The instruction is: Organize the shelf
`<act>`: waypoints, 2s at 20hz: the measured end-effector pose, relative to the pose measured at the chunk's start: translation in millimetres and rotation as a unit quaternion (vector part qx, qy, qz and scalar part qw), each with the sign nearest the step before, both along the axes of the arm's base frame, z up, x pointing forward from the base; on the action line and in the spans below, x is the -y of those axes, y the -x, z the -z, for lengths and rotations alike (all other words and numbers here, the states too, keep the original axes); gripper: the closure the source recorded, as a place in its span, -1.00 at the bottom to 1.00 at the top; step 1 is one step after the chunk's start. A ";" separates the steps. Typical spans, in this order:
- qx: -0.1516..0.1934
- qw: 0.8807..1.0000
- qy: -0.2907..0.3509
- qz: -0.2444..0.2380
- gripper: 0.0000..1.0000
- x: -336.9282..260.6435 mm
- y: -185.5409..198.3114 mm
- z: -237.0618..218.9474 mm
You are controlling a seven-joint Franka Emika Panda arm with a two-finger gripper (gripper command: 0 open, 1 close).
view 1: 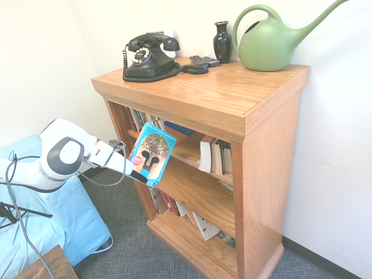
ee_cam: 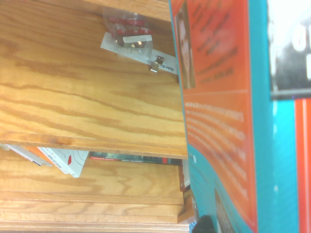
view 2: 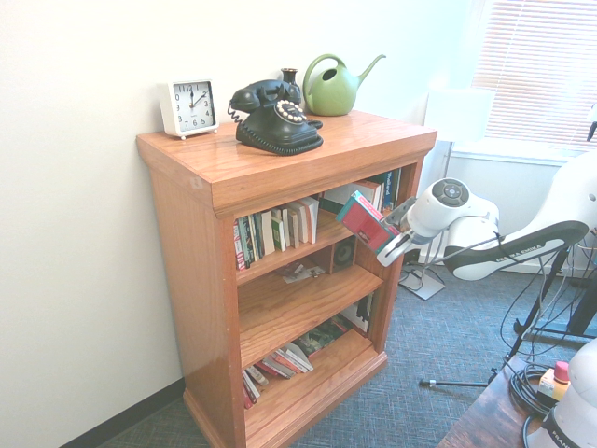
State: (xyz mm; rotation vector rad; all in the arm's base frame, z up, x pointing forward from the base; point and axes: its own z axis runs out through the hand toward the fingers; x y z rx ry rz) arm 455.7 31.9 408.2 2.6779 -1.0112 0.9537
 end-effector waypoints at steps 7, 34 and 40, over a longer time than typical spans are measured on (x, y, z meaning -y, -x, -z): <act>0.005 1.000 -0.004 -0.004 1.00 3.9 -21.5 19.1; -0.027 0.994 -0.106 -0.017 1.00 -19.3 -87.6 -3.6; -0.039 0.992 -0.122 -0.012 1.00 -11.7 -99.4 5.7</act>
